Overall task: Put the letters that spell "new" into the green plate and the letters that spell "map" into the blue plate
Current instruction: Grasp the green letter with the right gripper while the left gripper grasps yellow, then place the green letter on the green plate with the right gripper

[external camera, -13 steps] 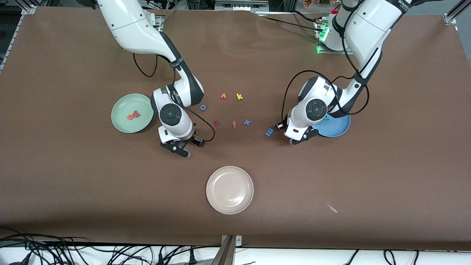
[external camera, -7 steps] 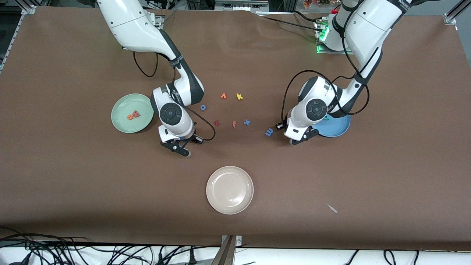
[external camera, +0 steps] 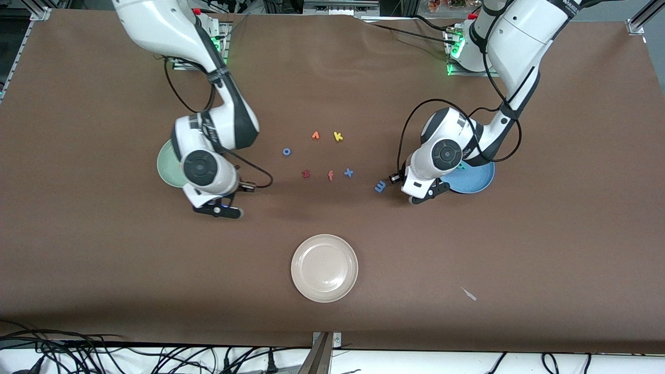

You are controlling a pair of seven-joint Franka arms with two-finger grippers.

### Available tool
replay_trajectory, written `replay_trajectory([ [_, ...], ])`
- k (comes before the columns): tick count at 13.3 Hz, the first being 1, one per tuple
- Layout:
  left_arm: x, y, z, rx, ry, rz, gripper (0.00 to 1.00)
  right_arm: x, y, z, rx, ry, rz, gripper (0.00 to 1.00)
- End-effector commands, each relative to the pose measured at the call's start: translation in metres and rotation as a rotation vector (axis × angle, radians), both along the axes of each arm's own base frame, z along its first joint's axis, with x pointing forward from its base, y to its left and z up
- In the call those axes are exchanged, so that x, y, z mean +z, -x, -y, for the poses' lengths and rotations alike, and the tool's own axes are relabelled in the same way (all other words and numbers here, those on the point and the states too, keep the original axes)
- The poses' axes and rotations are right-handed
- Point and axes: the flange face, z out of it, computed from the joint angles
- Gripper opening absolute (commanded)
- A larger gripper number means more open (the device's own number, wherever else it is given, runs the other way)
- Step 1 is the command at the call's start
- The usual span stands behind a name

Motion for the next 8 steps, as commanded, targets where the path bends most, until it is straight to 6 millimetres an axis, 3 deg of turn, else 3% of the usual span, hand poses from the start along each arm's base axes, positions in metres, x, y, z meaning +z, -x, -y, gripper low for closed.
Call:
replay_trajectory([
  [1, -0.007, 0.000, -0.002, -0.017, -0.009, -0.002, 0.11, 0.005, 0.052, 0.065, 0.056, -0.053, -0.061, 0.12],
  [3, -0.006, 0.000, -0.002, -0.018, -0.009, 0.000, 0.11, -0.017, 0.084, 0.108, 0.097, -0.075, -0.029, 0.13],
  [5, -0.006, 0.000, -0.002, -0.018, -0.010, -0.003, 0.11, -0.047, 0.105, 0.141, 0.171, -0.085, 0.023, 0.27],
  [6, -0.005, -0.001, -0.003, -0.016, -0.010, -0.002, 0.11, -0.052, 0.110, 0.144, 0.174, -0.085, 0.032, 0.78],
  [7, -0.004, -0.001, -0.003, -0.016, -0.010, 0.000, 0.11, -0.049, 0.107, 0.144, 0.177, -0.086, 0.036, 1.00],
  [8, -0.004, -0.001, -0.003, -0.017, -0.011, -0.002, 0.11, -0.037, 0.101, 0.147, 0.173, -0.094, 0.050, 1.00],
])
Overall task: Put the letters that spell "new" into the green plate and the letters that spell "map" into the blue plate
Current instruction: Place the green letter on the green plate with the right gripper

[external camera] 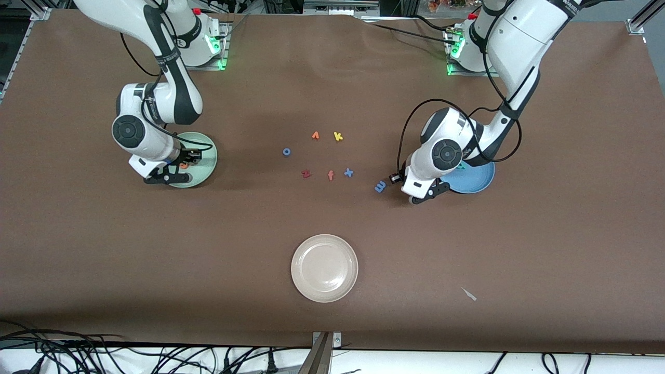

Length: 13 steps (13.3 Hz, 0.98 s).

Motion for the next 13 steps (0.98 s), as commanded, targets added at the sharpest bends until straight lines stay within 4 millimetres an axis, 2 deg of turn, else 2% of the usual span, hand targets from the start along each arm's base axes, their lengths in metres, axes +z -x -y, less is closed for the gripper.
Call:
replay_trajectory([
  [1, -0.004, -0.001, -0.004, -0.015, -0.011, -0.001, 0.11, 0.038, -0.009, -0.005, 0.022, -0.045, 0.044, 1.00],
  [3, -0.002, -0.001, -0.004, -0.016, -0.013, -0.002, 0.10, 0.078, -0.030, -0.014, 0.019, -0.057, -0.020, 1.00],
  [5, -0.002, -0.002, -0.005, -0.014, -0.013, -0.001, 0.10, 0.139, -0.063, -0.012, 0.008, -0.053, -0.078, 1.00],
  [6, -0.001, -0.002, -0.005, -0.012, -0.013, -0.001, 0.10, 0.163, -0.073, -0.018, 0.005, -0.049, -0.090, 1.00],
  [9, 0.001, -0.003, -0.006, -0.012, -0.014, 0.001, 0.09, 0.237, -0.103, -0.020, 0.058, -0.054, 0.030, 1.00],
  [10, 0.002, -0.003, -0.006, -0.012, -0.015, 0.001, 0.09, 0.262, -0.107, -0.022, 0.084, -0.055, 0.041, 1.00],
  [11, 0.006, -0.005, -0.007, -0.017, -0.016, 0.004, 0.09, 0.279, -0.110, -0.031, 0.106, -0.057, 0.060, 1.00],
  [12, 0.012, -0.010, -0.013, -0.033, -0.016, -0.005, 0.09, 0.287, -0.109, -0.033, 0.113, -0.062, 0.065, 1.00],
  [13, 0.019, -0.015, -0.015, -0.047, -0.025, -0.034, 0.08, 0.294, -0.109, -0.019, 0.091, -0.066, 0.058, 1.00],
])
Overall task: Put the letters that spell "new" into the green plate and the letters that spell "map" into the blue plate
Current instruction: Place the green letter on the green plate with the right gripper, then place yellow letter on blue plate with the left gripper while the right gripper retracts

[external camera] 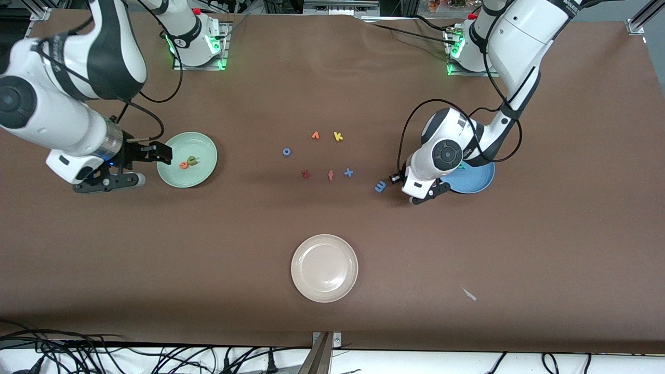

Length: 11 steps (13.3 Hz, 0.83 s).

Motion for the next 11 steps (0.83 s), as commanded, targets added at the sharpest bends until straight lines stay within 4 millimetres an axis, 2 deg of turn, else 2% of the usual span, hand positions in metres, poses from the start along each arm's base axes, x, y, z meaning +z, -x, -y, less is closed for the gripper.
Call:
replay_trajectory([
  [1, 0.026, -0.015, -0.011, -0.054, -0.030, -0.045, 0.08, 0.023, 0.001, 0.030, -0.021, 0.001, -0.026, 1.00],
  [2, 0.030, -0.018, -0.017, -0.065, -0.038, -0.068, 0.08, 0.037, 0.005, 0.053, -0.048, -0.028, -0.012, 1.00],
  [4, 0.052, -0.026, -0.037, -0.102, -0.039, -0.085, 0.08, 0.071, 0.021, 0.062, -0.037, -0.049, 0.015, 1.00],
  [5, 0.061, -0.030, -0.052, -0.128, -0.036, -0.102, 0.08, 0.085, 0.031, 0.057, -0.004, 0.006, 0.031, 1.00],
  [6, 0.067, -0.030, -0.070, -0.169, -0.032, -0.134, 0.08, 0.090, 0.044, 0.061, -0.009, 0.038, 0.038, 1.00],
  [8, 0.071, -0.034, -0.107, -0.231, -0.004, -0.167, 0.08, 0.069, 0.059, 0.082, -0.049, 0.024, 0.068, 1.00],
  [9, 0.067, -0.034, -0.121, -0.264, 0.011, -0.180, 0.08, 0.064, 0.060, 0.086, -0.053, 0.022, 0.091, 1.00],
  [10, 0.063, -0.034, -0.136, -0.293, 0.026, -0.187, 0.09, 0.067, 0.061, 0.088, -0.061, 0.019, 0.093, 1.00],
  [11, 0.057, -0.033, -0.152, -0.322, 0.021, -0.195, 0.09, 0.077, 0.065, 0.100, -0.083, 0.014, 0.085, 1.00],
])
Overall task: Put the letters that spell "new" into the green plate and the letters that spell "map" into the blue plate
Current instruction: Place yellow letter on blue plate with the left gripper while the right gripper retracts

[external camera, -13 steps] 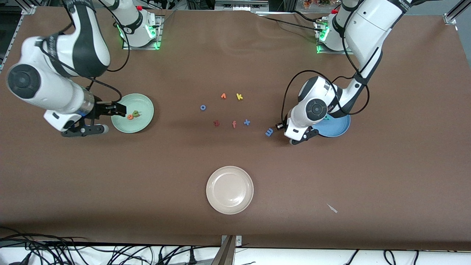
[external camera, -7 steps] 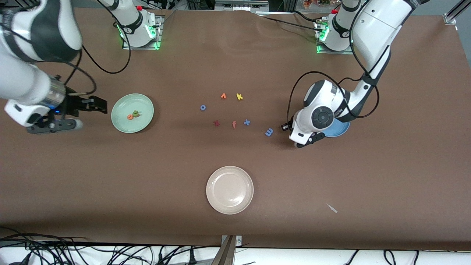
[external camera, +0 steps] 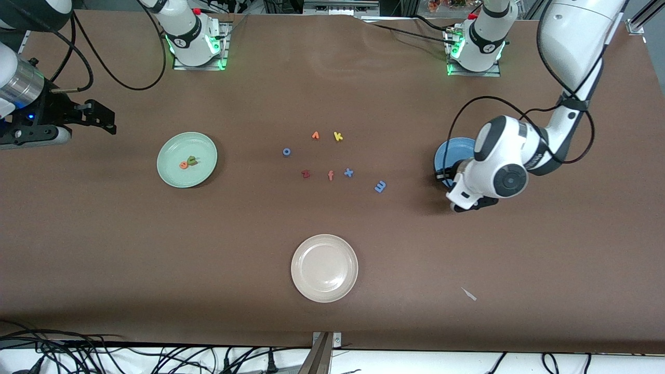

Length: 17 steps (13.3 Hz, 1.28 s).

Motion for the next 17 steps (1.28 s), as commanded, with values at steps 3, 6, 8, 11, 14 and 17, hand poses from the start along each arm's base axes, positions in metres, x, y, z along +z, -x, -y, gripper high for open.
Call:
replay_trajectory([
  [3, -0.025, 0.016, -0.036, -0.124, -0.023, -0.041, 0.11, 0.041, 0.019, 0.037, -0.070, -0.049, -0.008, 1.00],
  [6, -0.032, 0.020, -0.039, -0.122, -0.020, -0.058, 0.32, 0.046, 0.019, 0.046, -0.084, -0.045, -0.004, 1.00],
  [8, -0.028, 0.018, -0.039, -0.123, -0.021, -0.052, 0.96, 0.044, 0.014, 0.049, -0.092, -0.046, 0.003, 1.00],
  [11, -0.005, 0.009, -0.030, -0.127, -0.020, -0.033, 1.00, 0.031, 0.002, 0.047, -0.094, -0.059, -0.001, 1.00],
  [14, 0.022, 0.006, 0.007, -0.093, 0.006, -0.007, 1.00, 0.036, 0.002, 0.035, -0.075, -0.053, 0.000, 1.00],
  [17, 0.038, 0.001, 0.058, -0.007, 0.035, 0.051, 1.00, 0.038, 0.002, 0.035, -0.070, -0.045, 0.002, 1.00],
])
